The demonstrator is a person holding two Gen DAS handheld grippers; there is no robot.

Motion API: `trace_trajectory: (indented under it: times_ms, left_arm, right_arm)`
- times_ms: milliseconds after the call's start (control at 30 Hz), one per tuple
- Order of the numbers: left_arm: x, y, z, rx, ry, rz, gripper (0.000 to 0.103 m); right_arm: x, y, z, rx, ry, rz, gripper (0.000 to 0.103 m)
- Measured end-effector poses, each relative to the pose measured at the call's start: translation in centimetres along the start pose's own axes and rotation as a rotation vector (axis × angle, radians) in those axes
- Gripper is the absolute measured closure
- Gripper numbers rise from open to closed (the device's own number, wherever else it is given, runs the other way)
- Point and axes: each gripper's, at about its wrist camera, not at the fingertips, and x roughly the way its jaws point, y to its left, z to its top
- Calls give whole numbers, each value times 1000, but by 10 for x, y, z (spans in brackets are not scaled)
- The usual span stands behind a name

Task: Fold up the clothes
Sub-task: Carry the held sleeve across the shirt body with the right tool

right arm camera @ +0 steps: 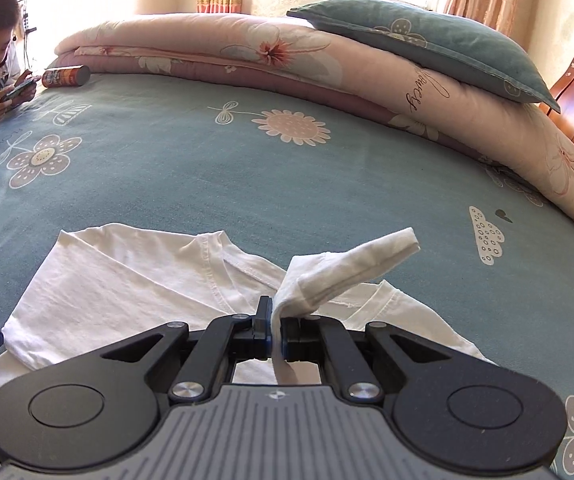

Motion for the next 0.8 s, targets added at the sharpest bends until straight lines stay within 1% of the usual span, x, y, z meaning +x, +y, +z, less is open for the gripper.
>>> trace_trajectory:
  times_ms: [167,300,367,467,567,800]
  left_arm:
    - [-7,12,2,-32,-18,5,1]
    - [-10,29,4,-81,-20,39,1]
    - [-10,38,5,-114,-15,45,1]
    - [-8,43,5,-127,-8,67,1]
    - [-6,44,4,-121,-4,82,1]
    - [-6,43,3,-119,-7,82,1]
  right_arm:
    - [8,32,-3,-66,3,16,98]
    - [19,55,-11,-89,9,26,98]
    - [25,67,-16,-111,12,21,98]
    - [32,83,-24,-143,11,17,98]
    - [35,91,-29,-164,10,19,98]
    - [38,99,-37,-194,27,32,98]
